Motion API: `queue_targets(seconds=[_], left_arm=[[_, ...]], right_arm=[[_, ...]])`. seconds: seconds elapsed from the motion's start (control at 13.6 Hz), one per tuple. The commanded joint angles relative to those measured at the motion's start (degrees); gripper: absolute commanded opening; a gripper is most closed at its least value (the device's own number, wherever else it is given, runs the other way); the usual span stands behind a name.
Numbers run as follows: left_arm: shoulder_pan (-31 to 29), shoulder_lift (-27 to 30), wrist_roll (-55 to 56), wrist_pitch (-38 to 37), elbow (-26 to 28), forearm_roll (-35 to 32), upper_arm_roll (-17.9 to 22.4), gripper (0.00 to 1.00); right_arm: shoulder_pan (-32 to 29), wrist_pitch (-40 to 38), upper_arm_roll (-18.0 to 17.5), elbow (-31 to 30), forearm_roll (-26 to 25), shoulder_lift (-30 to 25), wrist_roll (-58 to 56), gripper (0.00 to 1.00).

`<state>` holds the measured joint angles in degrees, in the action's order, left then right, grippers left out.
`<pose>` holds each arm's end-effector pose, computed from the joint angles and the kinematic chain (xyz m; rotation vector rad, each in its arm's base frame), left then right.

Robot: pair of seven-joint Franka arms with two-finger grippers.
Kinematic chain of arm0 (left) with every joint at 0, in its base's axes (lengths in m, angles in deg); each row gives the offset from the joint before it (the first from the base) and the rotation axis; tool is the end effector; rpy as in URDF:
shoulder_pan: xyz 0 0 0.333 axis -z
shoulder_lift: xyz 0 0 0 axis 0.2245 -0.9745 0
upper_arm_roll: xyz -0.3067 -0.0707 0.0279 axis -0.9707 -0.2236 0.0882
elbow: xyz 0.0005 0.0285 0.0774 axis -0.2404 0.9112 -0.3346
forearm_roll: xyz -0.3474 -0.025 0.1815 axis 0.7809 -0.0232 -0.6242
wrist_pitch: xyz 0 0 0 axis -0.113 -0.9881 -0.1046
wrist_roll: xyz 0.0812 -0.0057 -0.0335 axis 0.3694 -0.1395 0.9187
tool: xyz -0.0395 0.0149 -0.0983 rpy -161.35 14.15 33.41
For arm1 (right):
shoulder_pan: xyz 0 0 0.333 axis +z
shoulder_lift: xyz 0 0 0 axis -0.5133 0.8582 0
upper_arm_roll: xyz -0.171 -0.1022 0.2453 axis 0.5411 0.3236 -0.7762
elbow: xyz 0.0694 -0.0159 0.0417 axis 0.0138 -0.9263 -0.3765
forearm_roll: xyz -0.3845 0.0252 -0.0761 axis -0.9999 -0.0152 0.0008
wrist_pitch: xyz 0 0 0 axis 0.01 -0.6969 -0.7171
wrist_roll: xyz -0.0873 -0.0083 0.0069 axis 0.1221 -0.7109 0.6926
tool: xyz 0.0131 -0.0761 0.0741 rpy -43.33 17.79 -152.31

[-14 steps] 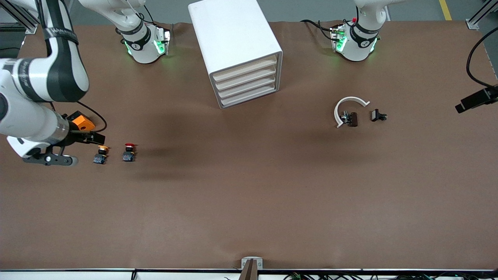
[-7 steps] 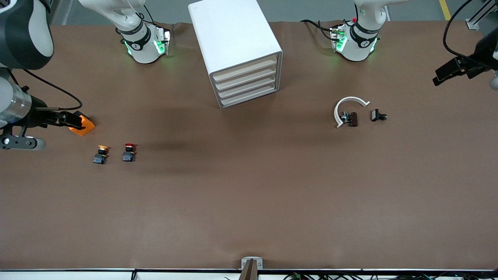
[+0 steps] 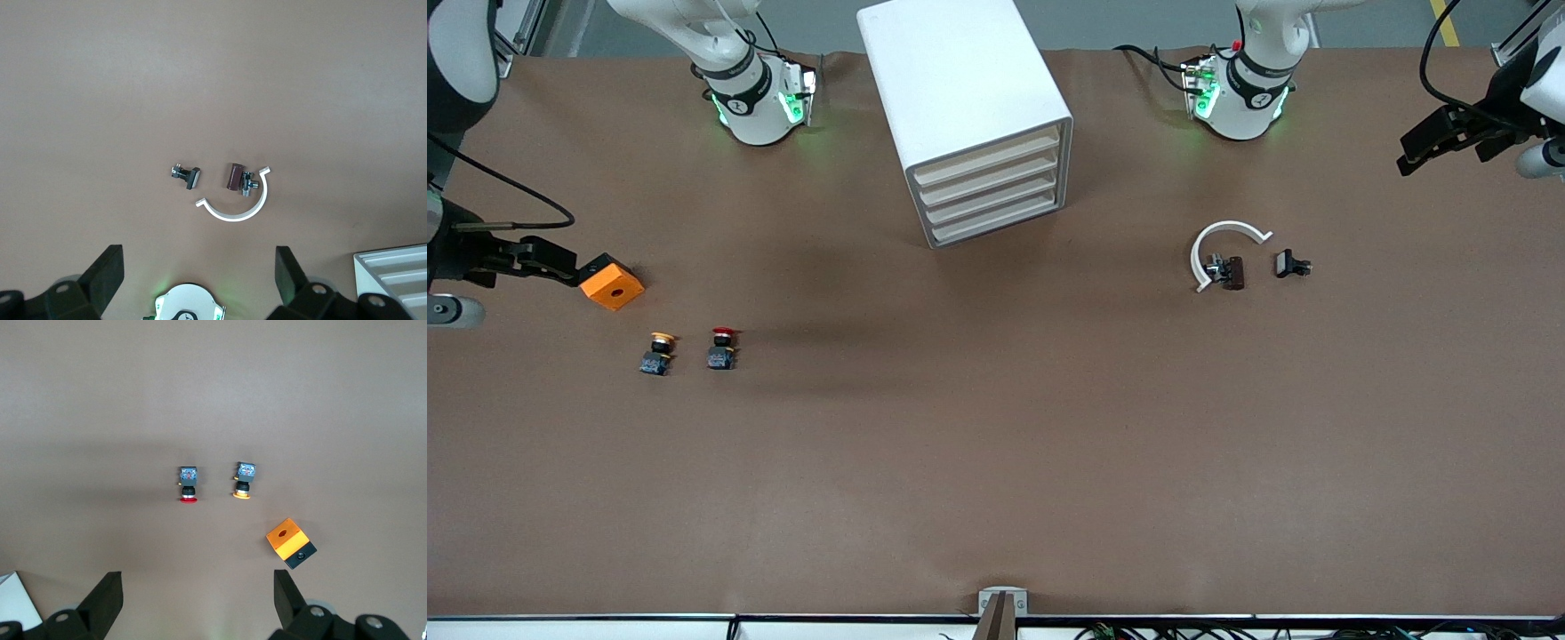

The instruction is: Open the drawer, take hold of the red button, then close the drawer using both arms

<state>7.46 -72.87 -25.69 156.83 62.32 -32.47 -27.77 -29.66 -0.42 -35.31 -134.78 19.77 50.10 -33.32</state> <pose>0.4744 -0.0311 0.6531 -3.1065 -0.2243 0.0853 0.6006 -0.0079 0.6021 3.0663 0.0444 -0.1548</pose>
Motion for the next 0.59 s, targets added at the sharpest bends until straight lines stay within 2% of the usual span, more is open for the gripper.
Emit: queue_targets(seconds=[0.0, 0.15, 0.51], left_arm=[[5.4, 1.56, 0.01, -0.05, 0.72, -0.66, 0.75, 1.0], [5.69, -2.39, -0.69, 0.21, -0.7, -0.84, 2.16, 1.0], [5.51, -4.6, -0.86, 1.69, -1.49, -1.02, 2.25, 1.0]], right_arm=[[-0.6, -1.05, -0.48, 1.19, 1.2, 0.14, -0.58, 1.0], [-0.69, -1.05, -0.48, 1.19, 1.9, 0.14, -0.58, 1.0], [-0.16, -0.61, -0.66, 1.19, 1.9, 0.41, -0.32, 1.0]])
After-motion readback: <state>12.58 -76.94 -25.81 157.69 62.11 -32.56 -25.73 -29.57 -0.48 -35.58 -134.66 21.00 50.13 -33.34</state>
